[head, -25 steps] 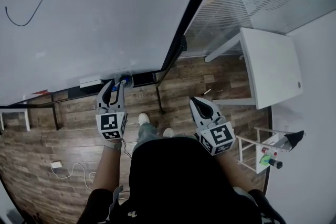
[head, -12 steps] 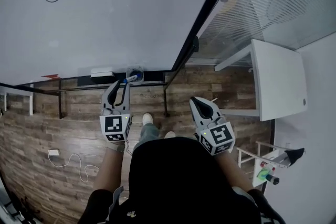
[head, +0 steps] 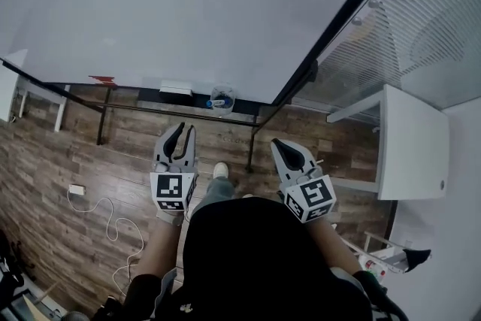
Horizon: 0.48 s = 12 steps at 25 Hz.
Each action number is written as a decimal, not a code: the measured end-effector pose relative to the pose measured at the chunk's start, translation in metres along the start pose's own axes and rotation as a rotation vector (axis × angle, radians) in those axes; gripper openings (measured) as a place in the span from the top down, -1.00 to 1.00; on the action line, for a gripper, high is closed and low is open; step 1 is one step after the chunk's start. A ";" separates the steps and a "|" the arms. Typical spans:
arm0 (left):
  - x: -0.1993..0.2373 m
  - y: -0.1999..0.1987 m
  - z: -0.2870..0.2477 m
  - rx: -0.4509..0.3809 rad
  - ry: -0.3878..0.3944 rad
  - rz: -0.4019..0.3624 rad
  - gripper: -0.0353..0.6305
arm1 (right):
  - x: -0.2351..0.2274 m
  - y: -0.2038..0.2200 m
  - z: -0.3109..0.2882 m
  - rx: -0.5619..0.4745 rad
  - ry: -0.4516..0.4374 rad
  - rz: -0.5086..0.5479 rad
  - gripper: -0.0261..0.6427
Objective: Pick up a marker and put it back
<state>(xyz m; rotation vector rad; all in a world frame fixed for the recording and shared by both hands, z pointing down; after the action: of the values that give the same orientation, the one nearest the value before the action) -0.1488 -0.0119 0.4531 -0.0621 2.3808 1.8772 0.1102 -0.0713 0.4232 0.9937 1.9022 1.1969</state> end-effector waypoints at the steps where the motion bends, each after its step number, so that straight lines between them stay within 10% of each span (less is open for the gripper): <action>1: 0.002 0.000 0.006 0.002 -0.012 0.004 0.63 | 0.003 -0.002 -0.003 -0.004 -0.018 0.006 0.84; 12: 0.013 0.000 0.063 0.012 -0.108 0.039 0.69 | 0.041 -0.013 -0.038 -0.031 -0.191 0.041 0.84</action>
<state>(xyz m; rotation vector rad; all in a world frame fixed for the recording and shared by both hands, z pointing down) -0.1583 0.0498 0.4366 0.0852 2.3377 1.8327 0.0550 -0.0553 0.4186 1.0942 1.7175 1.1092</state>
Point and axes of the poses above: the fingertips, and each gripper's own axes: z backward along the fingers, x to its left, y out of its underside, the point moved 7 cm from there along z, backward along the fingers, and after that the axes turned 8 degrees about -y, right-handed, at the moved point
